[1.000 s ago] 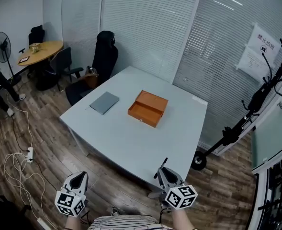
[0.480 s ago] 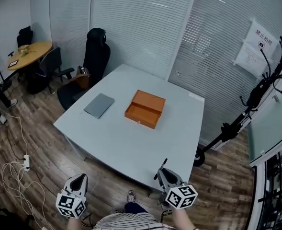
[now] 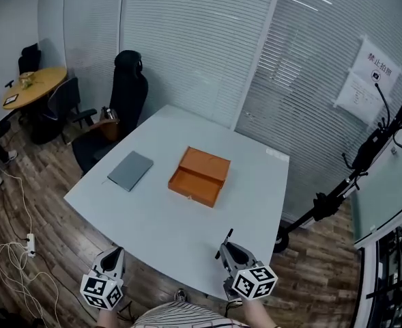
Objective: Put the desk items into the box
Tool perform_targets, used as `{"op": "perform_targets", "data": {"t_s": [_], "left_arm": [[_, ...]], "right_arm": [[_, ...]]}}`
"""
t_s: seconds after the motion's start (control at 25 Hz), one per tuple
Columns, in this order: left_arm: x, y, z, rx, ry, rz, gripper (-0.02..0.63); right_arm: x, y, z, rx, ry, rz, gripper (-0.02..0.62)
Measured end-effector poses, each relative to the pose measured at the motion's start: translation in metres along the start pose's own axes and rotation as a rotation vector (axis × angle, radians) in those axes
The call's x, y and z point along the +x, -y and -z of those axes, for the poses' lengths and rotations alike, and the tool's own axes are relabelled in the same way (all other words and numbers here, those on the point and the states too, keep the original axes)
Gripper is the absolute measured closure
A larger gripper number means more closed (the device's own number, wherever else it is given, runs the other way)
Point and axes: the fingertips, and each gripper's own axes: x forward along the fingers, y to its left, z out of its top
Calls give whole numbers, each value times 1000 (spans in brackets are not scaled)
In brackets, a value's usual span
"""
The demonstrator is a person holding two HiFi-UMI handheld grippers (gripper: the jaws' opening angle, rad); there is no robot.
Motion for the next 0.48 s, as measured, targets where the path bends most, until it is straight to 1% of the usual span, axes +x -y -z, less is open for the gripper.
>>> {"op": "perform_targets", "data": {"t_s": [0.28, 0.48], "left_arm": [[70, 11, -14, 24, -15, 47, 581], [112, 22, -15, 49, -38, 130, 581]], "right_arm": [[34, 38, -24, -8, -8, -1, 538], [56, 57, -33, -17, -14, 23, 538]]}}
